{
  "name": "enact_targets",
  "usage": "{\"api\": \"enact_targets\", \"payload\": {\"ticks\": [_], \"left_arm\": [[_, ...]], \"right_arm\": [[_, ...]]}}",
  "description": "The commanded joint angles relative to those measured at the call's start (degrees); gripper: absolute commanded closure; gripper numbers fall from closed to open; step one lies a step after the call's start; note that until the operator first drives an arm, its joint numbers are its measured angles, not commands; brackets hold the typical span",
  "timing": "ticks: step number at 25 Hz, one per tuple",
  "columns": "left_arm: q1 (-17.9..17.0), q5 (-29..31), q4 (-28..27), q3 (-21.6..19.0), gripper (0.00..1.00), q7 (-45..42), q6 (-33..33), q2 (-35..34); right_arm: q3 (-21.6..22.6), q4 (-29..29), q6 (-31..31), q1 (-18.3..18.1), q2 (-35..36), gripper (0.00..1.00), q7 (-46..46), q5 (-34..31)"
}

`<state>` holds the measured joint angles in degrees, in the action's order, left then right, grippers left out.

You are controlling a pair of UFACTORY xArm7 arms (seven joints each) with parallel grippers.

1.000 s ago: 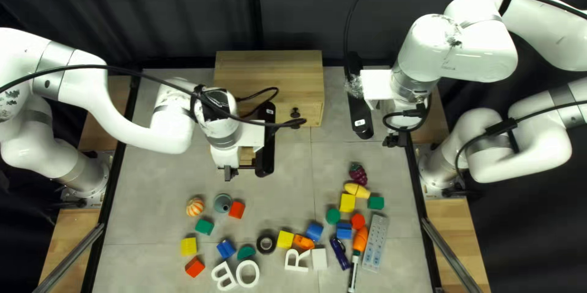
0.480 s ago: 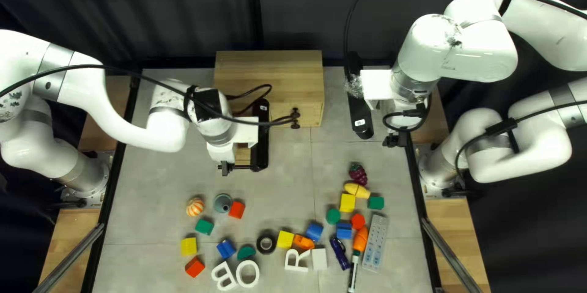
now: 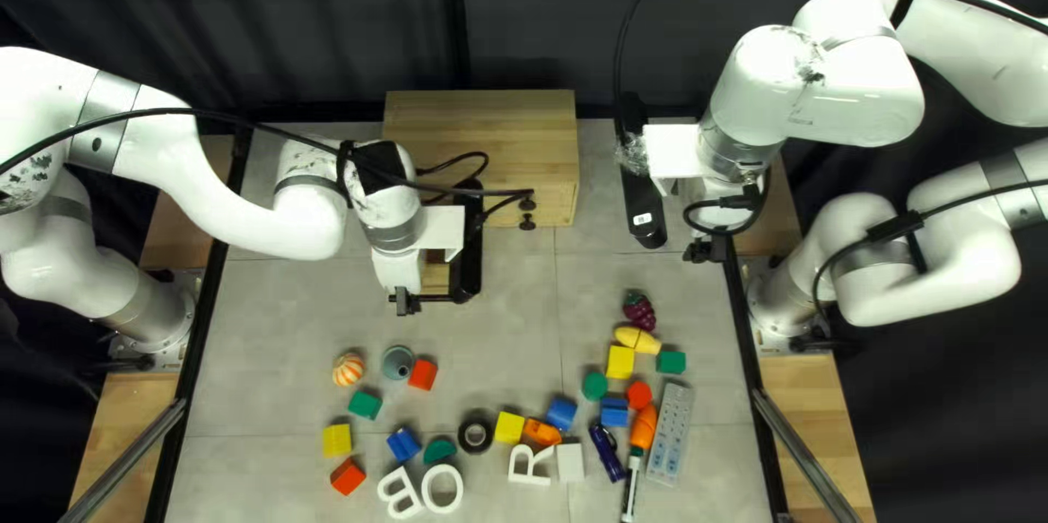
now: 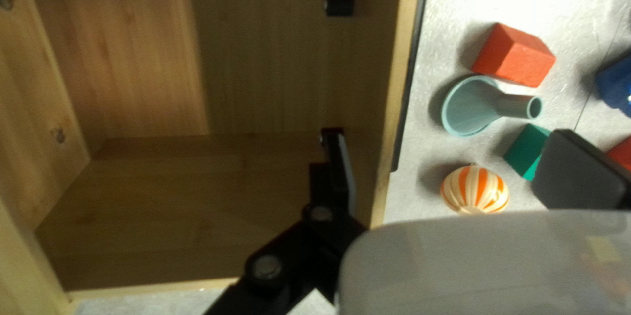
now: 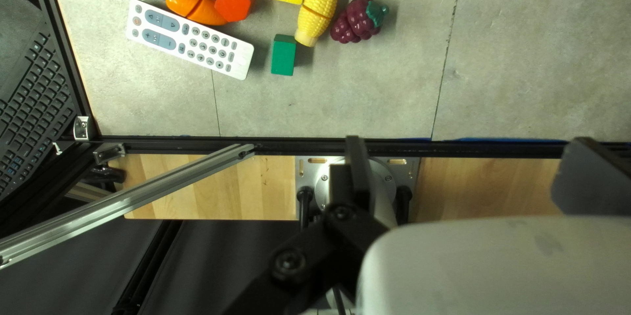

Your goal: Open drawers and place objects into drawer and close

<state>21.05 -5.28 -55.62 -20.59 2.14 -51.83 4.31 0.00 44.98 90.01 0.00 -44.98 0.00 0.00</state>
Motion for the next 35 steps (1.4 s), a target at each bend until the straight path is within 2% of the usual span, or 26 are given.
{"api": "enact_targets", "payload": {"ticks": [1, 17, 35], "left_arm": [[-0.12, -0.47, 0.97, -0.04, 0.0, -2.22, 1.17, -1.1], [-0.77, -0.46, 1.22, -0.53, 0.0, -5.95, 3.2, -1.37], [-1.29, -0.12, -0.94, -0.94, 0.0, -6.96, 2.04, -0.84]], "right_arm": [[0.0, 0.0, 0.0, 0.0, 0.0, 0.0, 0.0, 0.0], [0.0, 0.0, 0.0, 0.0, 0.0, 0.0, 0.0, 0.0], [0.0, 0.0, 0.0, 0.0, 0.0, 0.0, 0.0, 0.0]]}}
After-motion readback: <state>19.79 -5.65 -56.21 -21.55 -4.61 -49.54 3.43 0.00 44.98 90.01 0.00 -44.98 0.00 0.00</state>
